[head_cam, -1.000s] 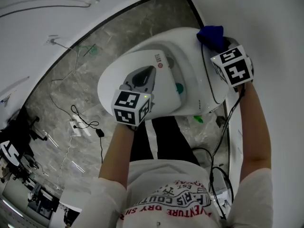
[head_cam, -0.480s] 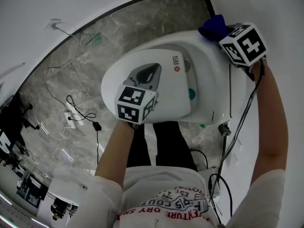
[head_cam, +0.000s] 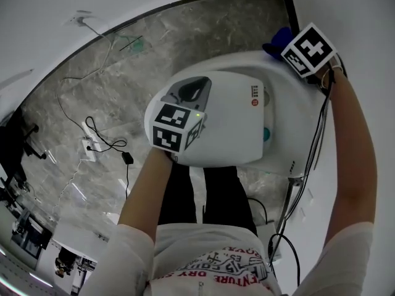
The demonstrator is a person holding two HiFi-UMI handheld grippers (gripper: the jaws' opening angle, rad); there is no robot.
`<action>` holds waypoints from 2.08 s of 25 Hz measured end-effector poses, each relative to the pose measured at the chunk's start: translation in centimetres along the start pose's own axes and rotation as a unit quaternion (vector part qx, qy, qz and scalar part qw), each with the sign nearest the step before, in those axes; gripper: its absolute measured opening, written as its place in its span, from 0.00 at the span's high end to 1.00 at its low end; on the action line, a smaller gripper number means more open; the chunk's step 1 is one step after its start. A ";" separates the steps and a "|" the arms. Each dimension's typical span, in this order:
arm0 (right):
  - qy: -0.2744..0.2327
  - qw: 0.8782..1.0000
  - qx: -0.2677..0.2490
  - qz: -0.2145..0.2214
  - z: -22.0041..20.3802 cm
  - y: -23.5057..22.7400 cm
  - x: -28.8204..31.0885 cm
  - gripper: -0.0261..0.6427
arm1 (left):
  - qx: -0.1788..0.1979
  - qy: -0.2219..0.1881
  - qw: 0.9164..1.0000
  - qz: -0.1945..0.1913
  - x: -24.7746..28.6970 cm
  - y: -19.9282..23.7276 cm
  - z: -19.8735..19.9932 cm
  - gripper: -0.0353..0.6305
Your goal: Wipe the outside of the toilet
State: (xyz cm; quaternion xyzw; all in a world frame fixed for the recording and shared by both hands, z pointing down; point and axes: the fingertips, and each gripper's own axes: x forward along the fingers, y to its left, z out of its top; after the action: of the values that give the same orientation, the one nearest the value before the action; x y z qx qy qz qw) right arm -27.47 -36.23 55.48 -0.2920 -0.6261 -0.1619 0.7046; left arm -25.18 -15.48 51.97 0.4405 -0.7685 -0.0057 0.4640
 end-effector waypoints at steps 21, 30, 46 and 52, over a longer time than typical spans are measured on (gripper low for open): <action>0.126 0.989 -0.061 0.043 12.1 6.5 13.8 0.85 | -0.099 -0.003 0.995 0.029 -5.1 14.7 -7.6 0.94; 0.120 0.986 -0.088 0.080 17.1 12.7 16.9 0.85 | -0.143 -0.001 0.988 0.049 -8.9 18.6 -12.3 0.94; 0.114 0.969 -0.185 0.118 24.8 25.7 19.5 0.85 | -0.206 -0.049 0.972 0.106 -15.9 22.0 -20.6 0.94; 0.121 0.952 -0.255 0.117 26.5 31.0 20.4 0.85 | -0.263 -0.081 0.951 0.144 -18.1 20.8 -25.8 0.94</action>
State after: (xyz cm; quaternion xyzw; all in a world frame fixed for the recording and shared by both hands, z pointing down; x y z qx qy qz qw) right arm -26.59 6.98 70.11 -0.5111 -0.4354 -0.2667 0.6915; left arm -17.35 19.87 62.54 0.1858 -0.8300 -0.1765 0.4954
